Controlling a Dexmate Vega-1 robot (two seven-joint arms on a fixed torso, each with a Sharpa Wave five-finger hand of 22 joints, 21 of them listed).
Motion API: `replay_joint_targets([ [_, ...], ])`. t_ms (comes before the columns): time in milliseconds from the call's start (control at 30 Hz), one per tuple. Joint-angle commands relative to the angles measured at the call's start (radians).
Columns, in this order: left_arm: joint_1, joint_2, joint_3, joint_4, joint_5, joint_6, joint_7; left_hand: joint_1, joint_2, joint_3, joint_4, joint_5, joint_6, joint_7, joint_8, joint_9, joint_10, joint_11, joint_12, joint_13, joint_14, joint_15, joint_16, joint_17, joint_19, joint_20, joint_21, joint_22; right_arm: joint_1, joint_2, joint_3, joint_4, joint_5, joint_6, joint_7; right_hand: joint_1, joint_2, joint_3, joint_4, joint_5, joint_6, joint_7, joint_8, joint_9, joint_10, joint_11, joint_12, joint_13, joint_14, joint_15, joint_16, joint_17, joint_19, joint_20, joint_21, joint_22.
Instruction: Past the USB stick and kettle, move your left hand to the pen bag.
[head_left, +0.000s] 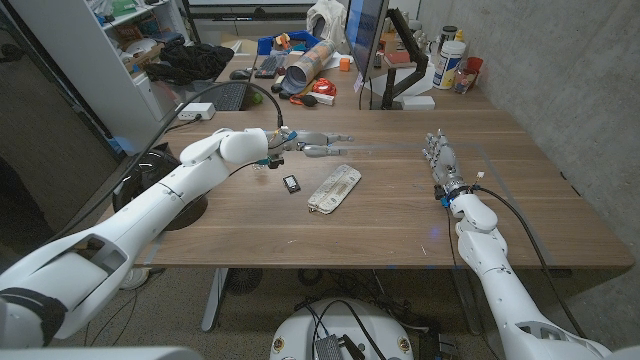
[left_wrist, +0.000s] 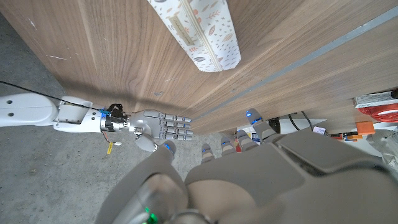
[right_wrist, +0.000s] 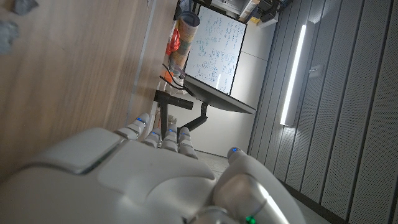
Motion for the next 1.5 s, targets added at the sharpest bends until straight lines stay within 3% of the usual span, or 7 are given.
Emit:
replay_joint_targets([
  [33, 0.003, 0.004, 0.004, 0.000, 0.004, -0.001, -0.009, 0.010, 0.011, 0.003, 0.005, -0.001, -0.078, -0.007, 0.001, 0.004, -0.151, 0.005, 0.001, 0.003, -0.230, -0.018, 0.001, 0.004, -0.292, 0.000, -0.003, 0.003, -0.006, 0.000, 0.002, -0.006, -0.001, -0.001, -0.005, 0.003, 0.078, -0.005, 0.001, 0.003, -0.003, -0.007, 0.003, 0.003, -0.002, -0.006, 0.000, 0.001, -0.005, -0.024, 0.000, 0.001, 0.003, -0.032, -0.003, 0.004],
  [1500, 0.014, 0.020, 0.015, -0.017, 0.037, 0.014, -0.037, 0.023, 0.007, 0.002, 0.001, -0.004, -0.063, -0.007, 0.008, 0.005, -0.144, -0.001, 0.006, 0.003, -0.228, -0.023, 0.004, 0.003, -0.291, -0.002, -0.010, 0.004, -0.008, 0.000, -0.002, -0.005, -0.002, 0.003, -0.005, 0.004, 0.078, -0.005, 0.001, 0.003, -0.003, -0.006, 0.003, 0.003, -0.002, -0.003, 0.000, 0.001, -0.003, -0.024, 0.000, 0.001, 0.006, -0.032, -0.008, 0.004],
])
